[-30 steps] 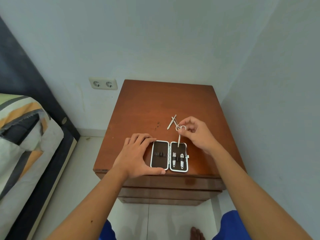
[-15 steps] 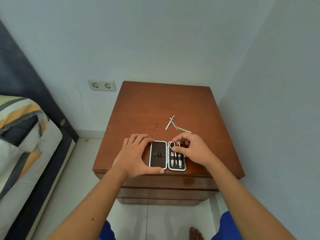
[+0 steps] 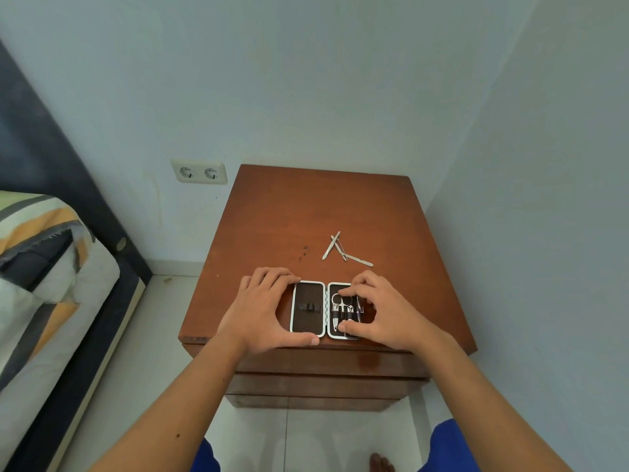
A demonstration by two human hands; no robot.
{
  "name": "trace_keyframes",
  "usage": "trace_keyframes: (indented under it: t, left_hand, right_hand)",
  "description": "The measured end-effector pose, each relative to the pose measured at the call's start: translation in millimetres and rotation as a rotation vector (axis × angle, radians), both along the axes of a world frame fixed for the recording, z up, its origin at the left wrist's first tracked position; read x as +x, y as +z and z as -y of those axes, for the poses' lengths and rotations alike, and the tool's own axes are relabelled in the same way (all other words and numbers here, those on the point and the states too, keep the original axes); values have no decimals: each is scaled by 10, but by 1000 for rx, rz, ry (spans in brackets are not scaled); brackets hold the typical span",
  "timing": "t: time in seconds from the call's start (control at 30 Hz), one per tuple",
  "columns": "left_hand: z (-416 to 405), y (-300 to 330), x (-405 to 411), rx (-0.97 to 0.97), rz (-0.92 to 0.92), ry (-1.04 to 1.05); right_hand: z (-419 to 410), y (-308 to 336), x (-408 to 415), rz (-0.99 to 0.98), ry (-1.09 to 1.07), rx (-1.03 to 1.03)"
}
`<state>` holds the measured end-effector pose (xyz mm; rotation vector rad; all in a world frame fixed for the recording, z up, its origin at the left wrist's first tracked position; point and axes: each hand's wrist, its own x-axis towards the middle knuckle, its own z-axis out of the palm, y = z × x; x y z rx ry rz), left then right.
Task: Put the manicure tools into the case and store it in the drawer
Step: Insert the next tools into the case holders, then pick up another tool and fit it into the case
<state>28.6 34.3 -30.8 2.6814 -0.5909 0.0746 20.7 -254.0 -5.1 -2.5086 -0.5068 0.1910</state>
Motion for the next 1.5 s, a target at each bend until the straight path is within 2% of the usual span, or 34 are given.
trace_keyframes:
  t: [0.13,0.3,0.43,0.57,0.77,0.87,1.13,1.3,1.5]
  left_hand:
    - [-3,-2,2,3,-5,-1]
    - [-3,-7,4,-13,1,-6]
    - [-6,-11,8,-17,-10,-6]
    - [-5,-8,8,-13,-2,-7]
    - [1,17,5,-1,-18,-1]
    - [-2,19,11,-4,-24,-1]
    - [-1,15,16,3,-23,-4]
    - [0,6,9,-1,-8,-2]
    - [0,10,9,24,-9,-2]
  right_hand:
    - [-17,-17,-37,19,-17,-3]
    - [-8,23,21,47,-106,123]
    - [-49,108,299,152,-233,182]
    - [-181,123,752,116,-368,210]
    - [-383,77,1176,-17,-421,24]
    - [-429,38,1236,-12,-422,-70]
    - [-435,24,1053,1,-306,-38]
    - [-456,19,869,113,-355,-63]
    - [-618,-24,792,157,-413,-113]
